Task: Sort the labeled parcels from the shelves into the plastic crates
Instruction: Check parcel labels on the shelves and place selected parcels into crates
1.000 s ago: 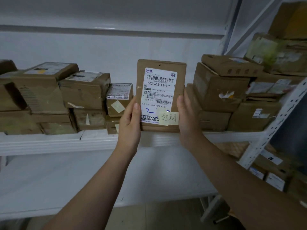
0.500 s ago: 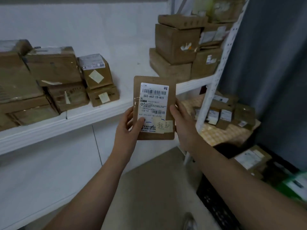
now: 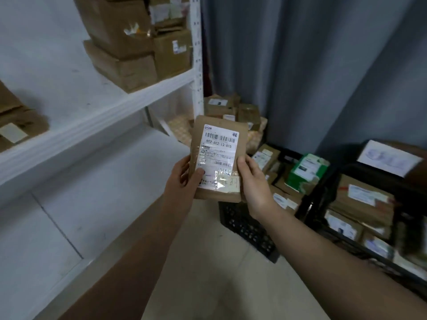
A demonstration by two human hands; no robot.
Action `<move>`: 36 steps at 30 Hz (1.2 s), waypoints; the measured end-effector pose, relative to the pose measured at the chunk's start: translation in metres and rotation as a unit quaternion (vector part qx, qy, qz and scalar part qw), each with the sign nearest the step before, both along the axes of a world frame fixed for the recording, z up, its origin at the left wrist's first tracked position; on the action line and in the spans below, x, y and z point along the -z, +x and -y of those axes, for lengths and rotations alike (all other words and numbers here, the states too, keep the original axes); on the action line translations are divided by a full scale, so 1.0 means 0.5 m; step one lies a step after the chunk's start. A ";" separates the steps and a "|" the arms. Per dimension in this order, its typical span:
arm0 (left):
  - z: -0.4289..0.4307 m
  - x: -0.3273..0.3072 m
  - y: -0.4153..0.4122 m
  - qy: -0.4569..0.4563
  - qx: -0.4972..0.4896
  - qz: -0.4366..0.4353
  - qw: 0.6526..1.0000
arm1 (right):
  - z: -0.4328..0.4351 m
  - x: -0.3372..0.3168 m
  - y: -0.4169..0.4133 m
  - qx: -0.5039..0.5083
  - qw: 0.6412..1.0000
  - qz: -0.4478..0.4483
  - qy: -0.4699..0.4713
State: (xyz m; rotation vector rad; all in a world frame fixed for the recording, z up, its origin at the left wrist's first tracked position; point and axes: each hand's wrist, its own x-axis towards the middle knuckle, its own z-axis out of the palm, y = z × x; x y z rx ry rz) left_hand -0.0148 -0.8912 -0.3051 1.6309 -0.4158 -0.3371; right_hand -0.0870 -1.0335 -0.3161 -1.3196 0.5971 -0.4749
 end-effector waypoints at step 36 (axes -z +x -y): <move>0.937 0.331 -0.701 0.286 0.433 -0.045 0.854 | 0.767 0.333 -0.892 0.264 0.928 -0.224 0.140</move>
